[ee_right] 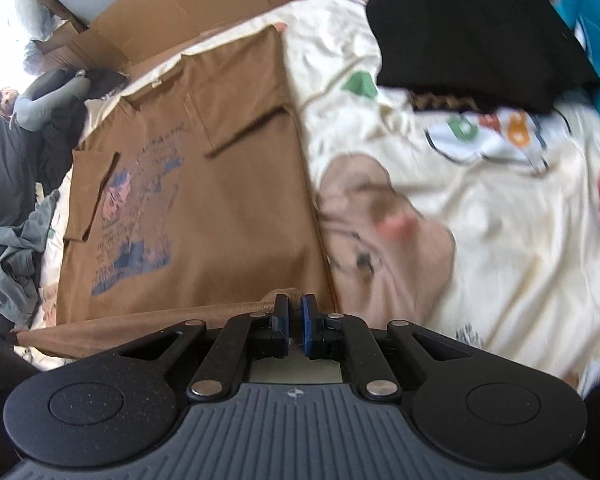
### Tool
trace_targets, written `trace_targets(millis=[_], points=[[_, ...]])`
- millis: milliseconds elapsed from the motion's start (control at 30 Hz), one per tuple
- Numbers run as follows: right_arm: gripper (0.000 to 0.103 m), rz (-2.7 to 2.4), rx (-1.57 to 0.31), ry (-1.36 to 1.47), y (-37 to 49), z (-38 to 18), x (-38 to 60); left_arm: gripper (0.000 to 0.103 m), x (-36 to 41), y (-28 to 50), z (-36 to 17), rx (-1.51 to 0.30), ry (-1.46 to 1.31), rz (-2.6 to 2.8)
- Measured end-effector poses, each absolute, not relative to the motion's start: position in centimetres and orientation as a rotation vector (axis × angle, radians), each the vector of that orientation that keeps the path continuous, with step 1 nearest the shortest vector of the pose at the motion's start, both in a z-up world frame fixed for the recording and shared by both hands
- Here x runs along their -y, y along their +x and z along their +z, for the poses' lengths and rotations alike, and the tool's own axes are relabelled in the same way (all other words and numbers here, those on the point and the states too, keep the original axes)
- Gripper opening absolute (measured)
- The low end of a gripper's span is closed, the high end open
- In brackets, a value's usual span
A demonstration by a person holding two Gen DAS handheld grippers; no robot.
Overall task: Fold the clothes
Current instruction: 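Lift the hem with both tools and fold it toward the collar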
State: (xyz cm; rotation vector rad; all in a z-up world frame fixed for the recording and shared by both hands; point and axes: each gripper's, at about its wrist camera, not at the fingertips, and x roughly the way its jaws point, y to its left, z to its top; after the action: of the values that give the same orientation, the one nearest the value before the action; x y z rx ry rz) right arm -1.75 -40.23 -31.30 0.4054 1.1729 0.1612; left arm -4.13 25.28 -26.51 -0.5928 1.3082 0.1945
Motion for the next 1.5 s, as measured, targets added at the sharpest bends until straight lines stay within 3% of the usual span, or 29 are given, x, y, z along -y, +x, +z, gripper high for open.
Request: trace_targets(millis=[867,1500], points=[[0.005,0.208,-1.138,0.305,14.2,-30.7,38.2,0.005,-26.8,8.8,-27.6,-1.196,-0.541,0.181],[0.005,0.160,-1.176,0.273,21.6,-32.4,37.5,0.005,-26.9,15.5,-30.1,-1.217,-0.497,0.210]])
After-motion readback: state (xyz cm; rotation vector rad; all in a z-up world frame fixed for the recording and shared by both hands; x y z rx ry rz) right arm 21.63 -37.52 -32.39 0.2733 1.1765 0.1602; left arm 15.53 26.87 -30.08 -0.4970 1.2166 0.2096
